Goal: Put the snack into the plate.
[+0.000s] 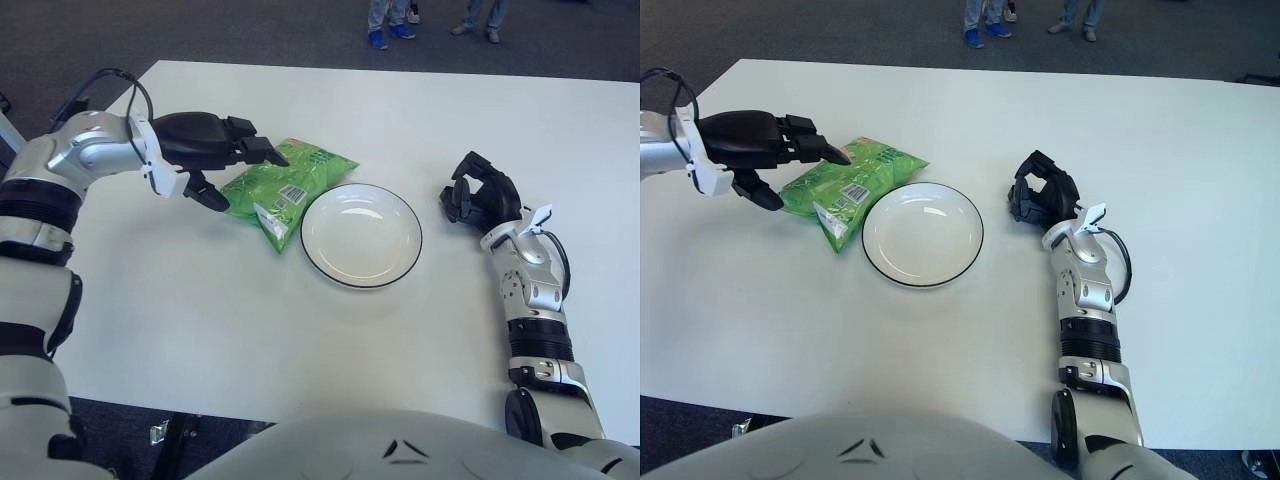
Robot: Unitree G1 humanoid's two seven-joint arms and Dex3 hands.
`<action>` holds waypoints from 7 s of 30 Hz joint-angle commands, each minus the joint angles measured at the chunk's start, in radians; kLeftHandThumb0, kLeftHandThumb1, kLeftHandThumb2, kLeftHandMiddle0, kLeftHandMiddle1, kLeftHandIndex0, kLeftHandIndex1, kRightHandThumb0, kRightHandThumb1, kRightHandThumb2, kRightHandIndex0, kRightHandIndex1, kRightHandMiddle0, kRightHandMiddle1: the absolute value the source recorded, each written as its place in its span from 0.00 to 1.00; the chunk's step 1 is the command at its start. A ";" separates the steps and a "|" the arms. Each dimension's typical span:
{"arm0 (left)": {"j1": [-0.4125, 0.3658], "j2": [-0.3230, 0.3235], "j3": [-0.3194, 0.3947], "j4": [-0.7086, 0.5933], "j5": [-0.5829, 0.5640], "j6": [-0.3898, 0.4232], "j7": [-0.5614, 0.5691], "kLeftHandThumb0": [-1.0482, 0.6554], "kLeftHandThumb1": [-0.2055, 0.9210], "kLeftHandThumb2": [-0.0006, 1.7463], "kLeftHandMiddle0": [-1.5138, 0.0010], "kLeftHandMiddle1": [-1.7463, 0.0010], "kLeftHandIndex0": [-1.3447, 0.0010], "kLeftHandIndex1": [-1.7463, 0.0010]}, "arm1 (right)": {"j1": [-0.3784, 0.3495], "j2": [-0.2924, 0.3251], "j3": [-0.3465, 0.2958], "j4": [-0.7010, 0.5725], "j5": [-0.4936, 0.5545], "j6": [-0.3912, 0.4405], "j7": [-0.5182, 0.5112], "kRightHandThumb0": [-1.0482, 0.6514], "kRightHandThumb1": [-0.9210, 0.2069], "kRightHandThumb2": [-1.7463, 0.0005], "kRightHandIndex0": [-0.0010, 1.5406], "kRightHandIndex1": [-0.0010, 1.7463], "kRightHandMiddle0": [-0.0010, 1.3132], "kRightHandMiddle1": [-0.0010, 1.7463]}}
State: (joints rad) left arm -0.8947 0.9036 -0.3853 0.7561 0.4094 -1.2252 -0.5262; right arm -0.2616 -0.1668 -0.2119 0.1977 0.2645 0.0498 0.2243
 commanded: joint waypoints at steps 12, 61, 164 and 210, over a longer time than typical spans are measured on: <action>0.027 0.004 0.021 -0.024 -0.014 0.015 -0.028 0.16 0.96 0.34 0.77 0.40 1.00 0.39 | 0.053 0.020 0.005 0.040 -0.001 0.027 -0.013 0.35 0.48 0.29 0.84 1.00 0.43 1.00; 0.035 -0.227 0.053 -0.081 0.196 0.302 0.224 0.00 1.00 0.31 1.00 0.98 1.00 0.99 | 0.053 0.019 -0.001 0.053 0.009 0.010 -0.008 0.35 0.47 0.30 0.84 1.00 0.42 1.00; 0.235 -0.146 0.003 -0.418 0.451 0.580 0.383 0.00 1.00 0.35 1.00 1.00 1.00 1.00 | 0.087 0.012 0.004 -0.039 0.008 0.074 0.003 0.34 0.48 0.29 0.83 1.00 0.43 1.00; 0.097 -0.277 -0.134 -0.058 0.459 0.734 0.244 0.00 1.00 0.42 1.00 1.00 0.99 0.95 | 0.106 0.002 0.005 -0.088 0.067 0.143 0.065 0.34 0.48 0.29 0.83 1.00 0.43 1.00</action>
State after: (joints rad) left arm -0.8211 0.6393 -0.4840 0.6695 0.8450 -0.5121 -0.2547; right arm -0.2128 -0.1759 -0.2086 0.0920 0.3104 0.1518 0.2824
